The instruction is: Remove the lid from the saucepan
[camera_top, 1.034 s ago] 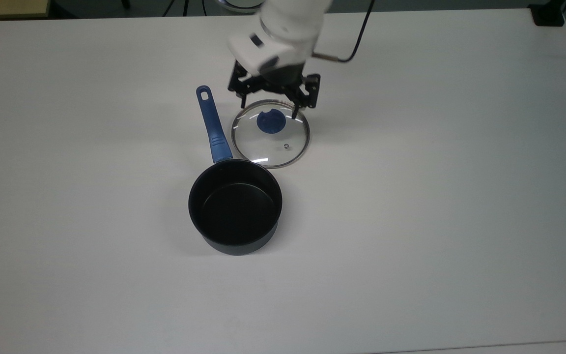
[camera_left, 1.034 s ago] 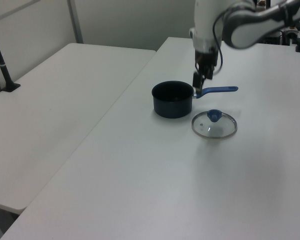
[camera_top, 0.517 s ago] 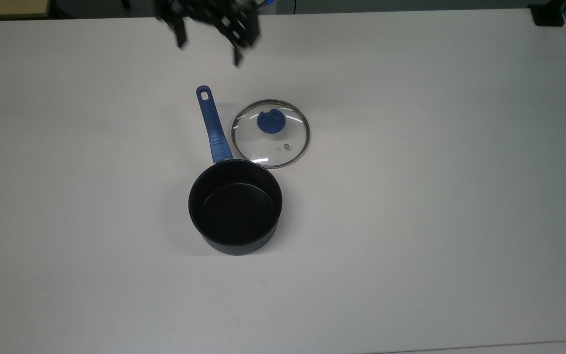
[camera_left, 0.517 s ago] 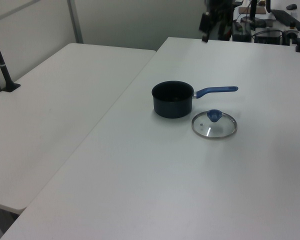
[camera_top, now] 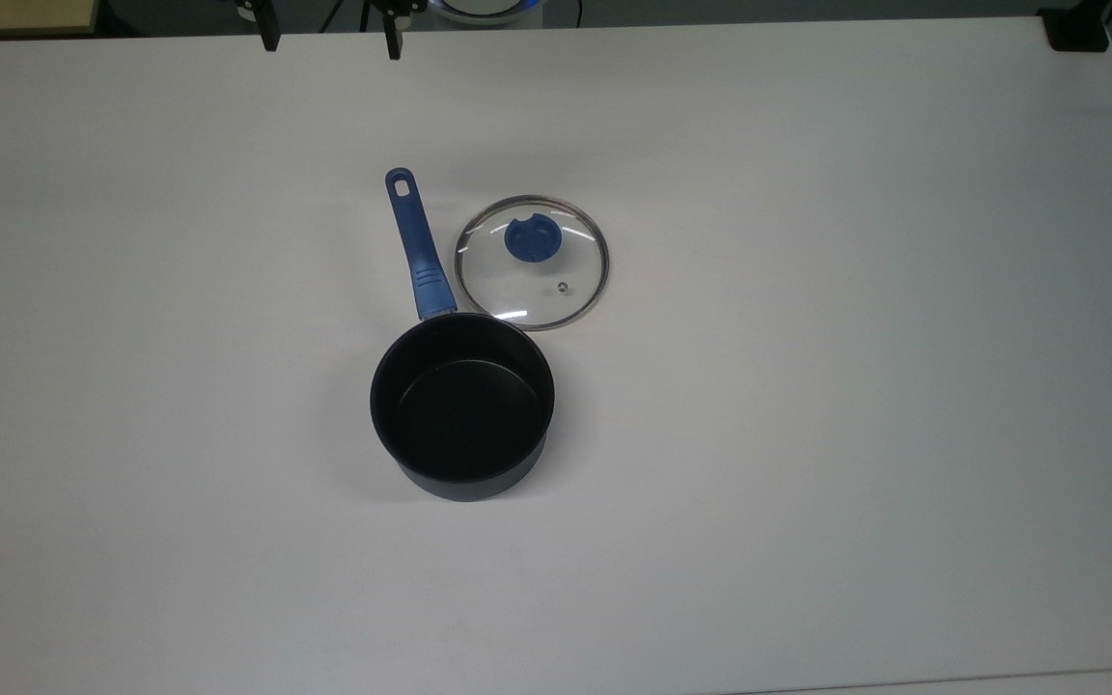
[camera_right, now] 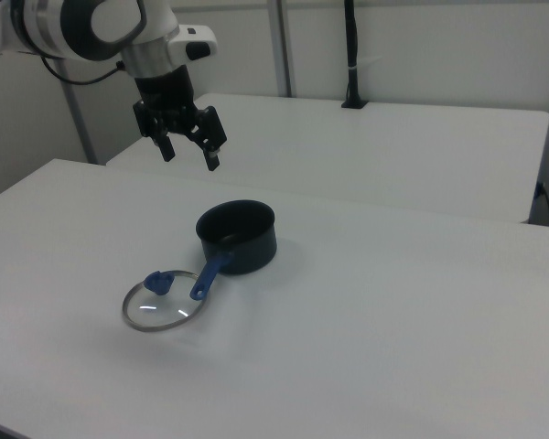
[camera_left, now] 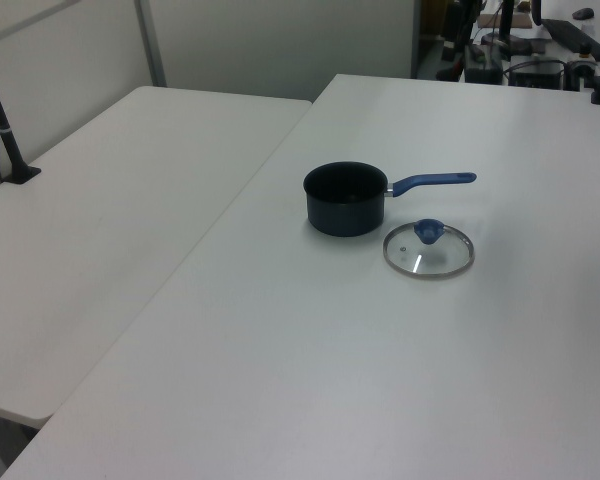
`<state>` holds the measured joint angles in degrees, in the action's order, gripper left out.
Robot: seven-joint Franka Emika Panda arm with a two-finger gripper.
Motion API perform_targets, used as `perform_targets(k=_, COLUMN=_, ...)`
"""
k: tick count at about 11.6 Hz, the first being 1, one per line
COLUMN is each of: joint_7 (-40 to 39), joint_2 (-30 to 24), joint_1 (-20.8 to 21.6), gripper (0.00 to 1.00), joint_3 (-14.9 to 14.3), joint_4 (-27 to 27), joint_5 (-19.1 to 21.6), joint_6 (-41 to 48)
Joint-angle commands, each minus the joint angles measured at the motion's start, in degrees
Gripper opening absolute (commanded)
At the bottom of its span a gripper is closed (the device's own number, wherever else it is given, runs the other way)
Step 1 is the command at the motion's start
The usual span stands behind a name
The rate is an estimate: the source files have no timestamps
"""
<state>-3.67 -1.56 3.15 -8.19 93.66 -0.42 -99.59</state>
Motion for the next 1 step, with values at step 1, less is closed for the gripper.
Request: perform_targets(k=1, joint_7=-2.57, joint_2=-0.64, joint_1=-0.07, gripper=1.0, joint_3=-0.07, joint_4=0.47, joint_5=1.03, joint_6=0.8)
